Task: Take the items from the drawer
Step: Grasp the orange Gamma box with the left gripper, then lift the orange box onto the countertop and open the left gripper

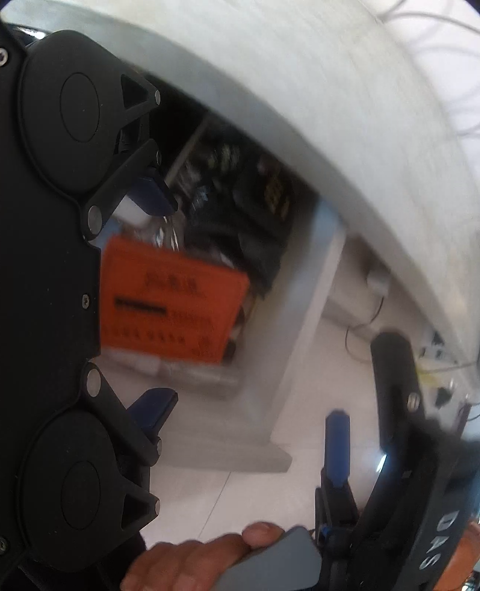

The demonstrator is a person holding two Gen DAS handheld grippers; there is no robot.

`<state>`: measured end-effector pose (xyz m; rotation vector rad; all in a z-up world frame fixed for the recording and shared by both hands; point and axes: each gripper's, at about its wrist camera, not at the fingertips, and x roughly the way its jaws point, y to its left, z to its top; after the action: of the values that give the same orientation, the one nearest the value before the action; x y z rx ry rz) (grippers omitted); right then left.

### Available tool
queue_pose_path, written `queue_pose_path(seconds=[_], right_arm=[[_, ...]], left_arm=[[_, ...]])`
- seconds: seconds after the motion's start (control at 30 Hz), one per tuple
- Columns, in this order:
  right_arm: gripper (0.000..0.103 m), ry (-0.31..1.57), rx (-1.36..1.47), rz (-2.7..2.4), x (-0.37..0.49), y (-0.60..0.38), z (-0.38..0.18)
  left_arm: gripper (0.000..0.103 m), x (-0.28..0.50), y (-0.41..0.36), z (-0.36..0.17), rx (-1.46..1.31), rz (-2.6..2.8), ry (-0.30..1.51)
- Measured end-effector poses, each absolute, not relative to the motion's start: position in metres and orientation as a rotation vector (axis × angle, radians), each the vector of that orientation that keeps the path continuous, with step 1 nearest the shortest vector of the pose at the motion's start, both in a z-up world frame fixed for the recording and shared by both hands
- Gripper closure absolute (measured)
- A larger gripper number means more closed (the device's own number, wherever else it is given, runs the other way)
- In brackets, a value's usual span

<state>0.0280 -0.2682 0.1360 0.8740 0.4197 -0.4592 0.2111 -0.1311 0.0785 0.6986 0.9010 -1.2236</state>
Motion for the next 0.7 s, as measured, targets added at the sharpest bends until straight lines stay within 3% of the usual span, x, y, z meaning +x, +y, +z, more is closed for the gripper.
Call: queue_pose_path(seconds=[0.17, 0.43, 0.47, 0.53, 0.7], right_arm=[[0.000, 0.432, 0.907, -0.448, 0.026, -0.280, 0.131], [0.000, 0.441, 0.963, -0.419, 0.024, -0.294, 0.123], [0.000, 0.442, 0.972, -0.419, 0.023, -0.295, 0.122], [0.000, 0.442, 0.988, -0.416, 0.023, -0.297, 0.119], [0.000, 0.447, 1.016, -0.400, 0.024, -0.299, 0.115]], left_arm=[[0.002, 0.188, -0.152, 0.068, 0.816, -1.167, 0.851], [0.003, 0.202, -0.159, 0.047, 0.787, -1.147, 0.984], [0.007, 0.205, -0.158, 0.047, 0.772, -1.156, 0.999], [0.026, 0.202, -0.156, 0.049, 0.761, -1.185, 0.985], [0.030, 0.191, -0.154, 0.050, 0.687, -1.163, 1.004]])
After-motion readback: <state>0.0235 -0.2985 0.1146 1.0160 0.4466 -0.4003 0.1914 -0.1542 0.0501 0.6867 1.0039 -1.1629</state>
